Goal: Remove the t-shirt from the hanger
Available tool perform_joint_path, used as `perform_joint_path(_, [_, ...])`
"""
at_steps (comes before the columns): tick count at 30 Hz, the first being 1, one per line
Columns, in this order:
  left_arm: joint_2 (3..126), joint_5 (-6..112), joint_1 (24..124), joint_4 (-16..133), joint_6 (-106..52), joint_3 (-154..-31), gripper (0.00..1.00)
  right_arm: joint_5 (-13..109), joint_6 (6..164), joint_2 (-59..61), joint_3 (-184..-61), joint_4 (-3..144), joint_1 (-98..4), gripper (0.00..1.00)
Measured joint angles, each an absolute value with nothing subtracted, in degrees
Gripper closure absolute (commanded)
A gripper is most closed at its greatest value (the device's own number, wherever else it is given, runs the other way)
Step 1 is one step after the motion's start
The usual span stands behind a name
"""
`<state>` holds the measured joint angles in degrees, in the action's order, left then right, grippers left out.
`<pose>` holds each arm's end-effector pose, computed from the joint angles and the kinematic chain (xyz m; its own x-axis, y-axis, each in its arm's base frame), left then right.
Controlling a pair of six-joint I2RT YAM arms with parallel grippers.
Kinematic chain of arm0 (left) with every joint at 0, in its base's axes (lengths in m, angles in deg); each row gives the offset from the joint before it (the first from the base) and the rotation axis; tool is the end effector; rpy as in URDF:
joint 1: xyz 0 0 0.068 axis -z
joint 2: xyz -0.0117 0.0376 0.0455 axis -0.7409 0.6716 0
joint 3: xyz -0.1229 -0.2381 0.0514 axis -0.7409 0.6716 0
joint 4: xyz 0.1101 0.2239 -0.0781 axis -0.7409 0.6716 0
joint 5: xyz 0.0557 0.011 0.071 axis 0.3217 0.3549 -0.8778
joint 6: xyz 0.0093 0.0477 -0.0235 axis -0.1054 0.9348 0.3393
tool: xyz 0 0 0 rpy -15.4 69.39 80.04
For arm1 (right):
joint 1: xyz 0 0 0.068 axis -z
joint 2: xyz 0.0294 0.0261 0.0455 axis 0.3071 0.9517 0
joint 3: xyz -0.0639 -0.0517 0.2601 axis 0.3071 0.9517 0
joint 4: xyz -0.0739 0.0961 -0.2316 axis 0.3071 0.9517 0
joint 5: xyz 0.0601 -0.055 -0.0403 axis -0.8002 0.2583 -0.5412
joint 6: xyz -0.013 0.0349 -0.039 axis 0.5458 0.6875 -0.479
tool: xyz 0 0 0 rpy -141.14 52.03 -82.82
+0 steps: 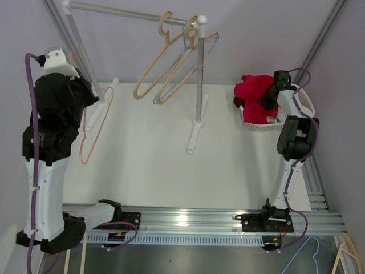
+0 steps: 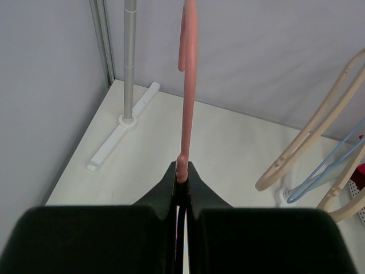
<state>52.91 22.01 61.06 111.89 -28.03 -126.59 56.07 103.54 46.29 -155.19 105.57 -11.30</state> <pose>0.1516 -0.0215 0.5414 -0.1226 -0.1786 -0.9763 -0.1938 0.9690 -0.1530 0.4896 -0.0571 0.2177 -0.6716 0.5111 -0.5364 0.4566 0.8557 0.2437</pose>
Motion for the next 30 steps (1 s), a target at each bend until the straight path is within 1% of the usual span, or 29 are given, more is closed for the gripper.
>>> perform_joint_path(2, [54.6, 24.7, 58.9, 111.4, -28.4, -127.5, 0.99, 55.9, 103.5, 45.7, -154.6, 105.1, -11.1, 0.81])
perform_joint_path(3, [55.3, 25.8, 58.0, 110.9, -28.4, -127.8, 0.99, 55.9, 103.5, 45.4, -154.6, 105.3, -11.0, 0.71])
perform_joint_path(4, [56.0, 26.5, 57.4, 110.0, -28.3, -128.0, 0.99, 56.0, 103.3, 45.2, -154.9, 105.9, -10.9, 0.53])
perform_joint_path(6, [56.8, 26.9, 56.8, 108.2, -27.8, -128.0, 0.99, 56.7, 103.0, 44.6, -155.8, 107.5, -10.8, 0.52])
perform_joint_path(7, [57.1, 27.1, 56.6, 107.3, -27.7, -128.0, 0.99, 57.6, 102.7, 44.2, -156.5, 109.0, -10.8, 0.43])
perform_joint_path(8, [57.4, 27.3, 56.4, 106.7, -27.3, -128.0, 0.99, 58.4, 102.3, 43.7, -157.3, 110.5, -10.7, 0.37])
perform_joint_path(10, [57.9, 27.6, 56.1, 105.5, -26.7, -128.5, 0.99, 60.8, 101.4, 42.9, -159.1, 113.7, -10.4, 0.31])
perform_joint_path(14, [58.4, 28.7, 55.9, 102.5, -24.2, -129.3, 0.99, 63.8, 99.8, 42.2, -163.7, 118.9, -9.4, 0.30])
perform_joint_path(16, [58.4, 29.0, 55.8, 101.0, -23.1, -129.3, 0.99, 64.3, 99.0, 42.2, -166.5, 121.3, -8.9, 0.26])
perform_joint_path(22, [59.5, 31.9, 54.7, 97.5, -21.3, -129.3, 0.99, 63.7, 98.2, 41.1, -173.9, 124.8, -8.3, 0.21])
perform_joint_path(27, [61.5, 34.7, 54.4, 96.1, -20.7, -129.2, 0.99, 62.8, 97.7, 39.2, -176.6, 125.9, -8.3, 0.20])
perform_joint_path(30, [62.9, 38.7, 53.5, 93.7, -19.6, -128.6, 0.99, 61.8, 97.7, 38.0, -176.4, 125.6, -8.3, 0.18])
